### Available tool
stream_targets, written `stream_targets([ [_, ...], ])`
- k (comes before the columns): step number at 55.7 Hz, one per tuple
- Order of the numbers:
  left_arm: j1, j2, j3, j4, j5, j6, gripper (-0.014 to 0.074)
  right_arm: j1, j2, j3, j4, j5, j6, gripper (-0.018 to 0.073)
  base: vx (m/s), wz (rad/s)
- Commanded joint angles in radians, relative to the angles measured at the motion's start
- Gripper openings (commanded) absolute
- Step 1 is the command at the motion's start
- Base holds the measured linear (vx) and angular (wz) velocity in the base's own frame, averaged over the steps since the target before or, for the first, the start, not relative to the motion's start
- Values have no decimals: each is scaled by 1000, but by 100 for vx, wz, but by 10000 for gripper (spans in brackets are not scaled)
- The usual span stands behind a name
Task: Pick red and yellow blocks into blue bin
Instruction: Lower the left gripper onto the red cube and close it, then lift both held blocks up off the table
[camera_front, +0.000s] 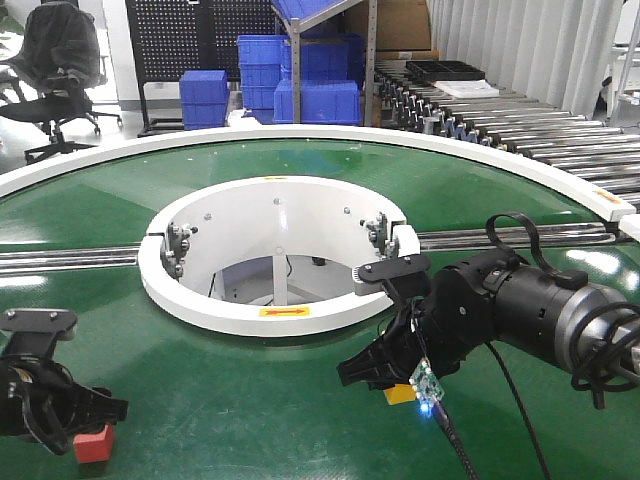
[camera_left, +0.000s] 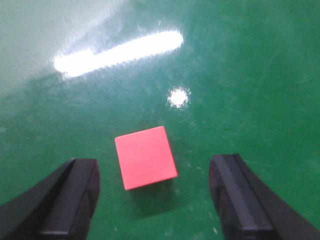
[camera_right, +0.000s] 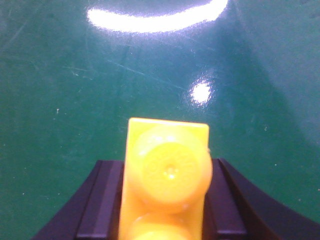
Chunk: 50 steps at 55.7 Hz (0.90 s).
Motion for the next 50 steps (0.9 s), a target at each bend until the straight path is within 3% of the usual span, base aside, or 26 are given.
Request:
stream_targets([
  [1,-5,-22,-37,-4,-91,-8,564,-3,-51,-27,-18,-48,-9,-11,0,0],
  [37,-5,114,-37,-5,-208,-8,552,-3,-51,-27,-21,-50,-9,-11,0,0],
  [43,-5,130,-37,-5,-219,-8,514,-3,-51,-27,-21,-50,-9,-11,0,0],
  [50,-5,131,-37,-5,-235,-8,373,-3,-51,-27,-21,-53,-9,-11,0,0],
])
